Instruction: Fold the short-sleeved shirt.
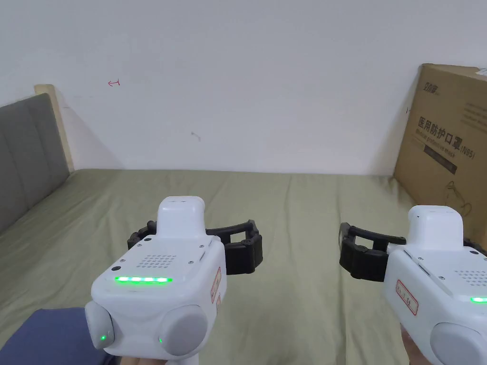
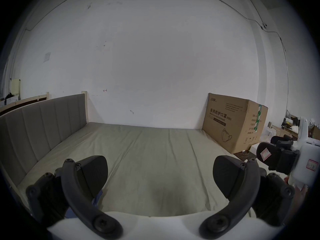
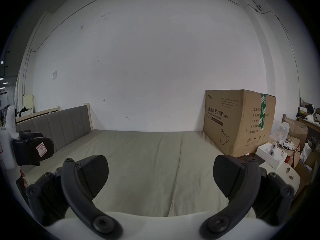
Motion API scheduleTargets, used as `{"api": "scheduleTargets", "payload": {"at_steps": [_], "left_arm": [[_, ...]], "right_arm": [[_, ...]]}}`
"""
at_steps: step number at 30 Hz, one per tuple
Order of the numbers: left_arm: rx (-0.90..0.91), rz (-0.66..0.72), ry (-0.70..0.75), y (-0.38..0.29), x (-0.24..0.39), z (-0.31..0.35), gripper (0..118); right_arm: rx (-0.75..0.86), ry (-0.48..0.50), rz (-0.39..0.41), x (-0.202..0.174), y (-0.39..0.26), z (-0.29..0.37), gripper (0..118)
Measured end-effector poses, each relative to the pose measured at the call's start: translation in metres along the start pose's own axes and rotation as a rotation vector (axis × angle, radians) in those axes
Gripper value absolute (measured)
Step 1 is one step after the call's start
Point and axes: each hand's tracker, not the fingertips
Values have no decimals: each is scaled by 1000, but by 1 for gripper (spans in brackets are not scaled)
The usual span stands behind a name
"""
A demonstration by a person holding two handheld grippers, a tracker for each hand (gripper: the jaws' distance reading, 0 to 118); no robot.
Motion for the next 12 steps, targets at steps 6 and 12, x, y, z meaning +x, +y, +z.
{"api": "scheduleTargets", "payload": {"at_steps": [6, 12], "left_arm": [[-6, -4, 27, 0, 0, 0, 118], [3, -10, 14, -1, 1, 1, 118]], "right_arm": [[-8, -1, -7, 1, -2, 0, 118], [-9, 0, -8, 1, -2, 1, 118]]}}
